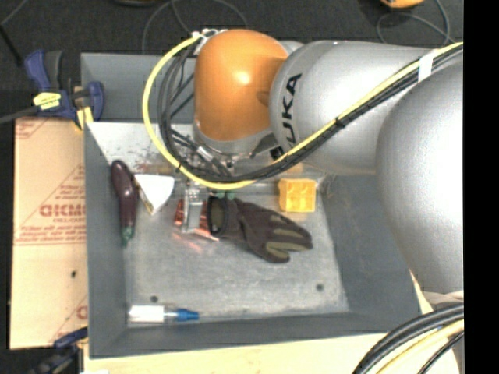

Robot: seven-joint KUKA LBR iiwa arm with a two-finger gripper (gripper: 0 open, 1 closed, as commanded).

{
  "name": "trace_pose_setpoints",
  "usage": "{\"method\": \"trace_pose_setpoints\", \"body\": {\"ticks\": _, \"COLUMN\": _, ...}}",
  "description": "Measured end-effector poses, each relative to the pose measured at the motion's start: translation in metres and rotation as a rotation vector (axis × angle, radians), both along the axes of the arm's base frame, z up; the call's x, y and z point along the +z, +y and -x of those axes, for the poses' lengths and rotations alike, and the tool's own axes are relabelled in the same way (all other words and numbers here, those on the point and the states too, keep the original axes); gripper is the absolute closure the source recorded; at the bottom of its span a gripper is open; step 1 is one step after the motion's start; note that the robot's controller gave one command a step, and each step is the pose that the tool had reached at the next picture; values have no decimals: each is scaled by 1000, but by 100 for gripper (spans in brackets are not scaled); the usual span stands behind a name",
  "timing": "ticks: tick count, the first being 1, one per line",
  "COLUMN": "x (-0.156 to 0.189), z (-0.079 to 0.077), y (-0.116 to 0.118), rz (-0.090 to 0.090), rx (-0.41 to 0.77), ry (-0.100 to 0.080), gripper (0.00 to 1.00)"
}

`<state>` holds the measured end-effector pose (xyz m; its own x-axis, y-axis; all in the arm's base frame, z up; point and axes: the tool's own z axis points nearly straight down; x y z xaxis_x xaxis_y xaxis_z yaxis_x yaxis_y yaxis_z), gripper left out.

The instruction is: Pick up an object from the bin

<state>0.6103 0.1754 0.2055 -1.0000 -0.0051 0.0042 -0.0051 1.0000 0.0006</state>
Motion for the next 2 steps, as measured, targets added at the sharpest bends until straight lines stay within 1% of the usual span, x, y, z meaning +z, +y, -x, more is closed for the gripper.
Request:
{"method": "trace_pose_setpoints", "body": {"ticks": 1, "x": 5, "z": -1, "y": -1, "rz": -1, "rx": -3, "ry": -6, "gripper": 0}}
{"method": "trace_pose_setpoints", "body": {"ticks": 2, "x": -28, "z": 7, "y": -9, "rz": -4, "rx": 8, "ry": -15, "gripper": 0}}
